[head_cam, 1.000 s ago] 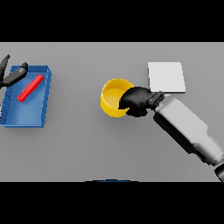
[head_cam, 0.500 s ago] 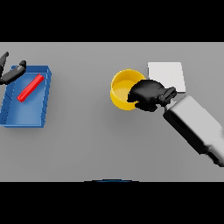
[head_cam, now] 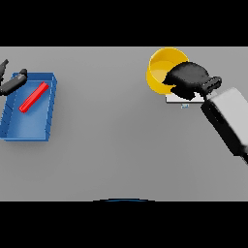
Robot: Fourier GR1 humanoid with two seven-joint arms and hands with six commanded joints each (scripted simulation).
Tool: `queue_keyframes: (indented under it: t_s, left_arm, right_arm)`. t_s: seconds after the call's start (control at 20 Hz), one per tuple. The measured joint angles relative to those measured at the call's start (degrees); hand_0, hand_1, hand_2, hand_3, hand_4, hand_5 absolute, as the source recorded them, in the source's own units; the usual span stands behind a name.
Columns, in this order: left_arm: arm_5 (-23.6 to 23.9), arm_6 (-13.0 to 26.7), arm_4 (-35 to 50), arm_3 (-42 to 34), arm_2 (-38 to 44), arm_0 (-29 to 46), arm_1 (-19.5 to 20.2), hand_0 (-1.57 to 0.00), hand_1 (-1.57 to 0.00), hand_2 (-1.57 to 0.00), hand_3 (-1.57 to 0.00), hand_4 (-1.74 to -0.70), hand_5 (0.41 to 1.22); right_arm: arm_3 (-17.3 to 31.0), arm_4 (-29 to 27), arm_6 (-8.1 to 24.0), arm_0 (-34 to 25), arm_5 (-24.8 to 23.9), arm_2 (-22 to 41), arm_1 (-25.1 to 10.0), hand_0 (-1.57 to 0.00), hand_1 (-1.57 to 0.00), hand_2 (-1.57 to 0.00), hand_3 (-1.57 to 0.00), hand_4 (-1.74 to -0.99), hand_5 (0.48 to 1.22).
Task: Pick up the red beaker and tilt it to pour out 1 green nut into yellow bowl. Pick up the yellow bowl and place it on the metallic measuring scale.
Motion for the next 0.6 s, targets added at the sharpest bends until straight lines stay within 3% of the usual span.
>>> queue_keyframes:
  t_s: [0.4,0.6]
  left_arm:
    - [0.0,3.73,0.37,-1.95,-0.04,0.27,-0.06,0.0,0.0,0.0,0.0,-0.86,0.779]
    - [0.58,3.47,-0.67,-1.19,-0.58,-0.52,-0.25,0.0,0.0,0.0,0.0,-0.86,0.802]
  right_arm:
    - [14.96,0.69,-2.14,-2.59,-6.81,-2.57,-0.28,-1.57,-1.57,-1.5,-1.18,-1.741,1.221]
    - [21.24,1.15,-4.29,-3.29,-10.43,-2.81,1.19,-1.57,-1.57,-1.41,-1.32,-1.741,1.221]
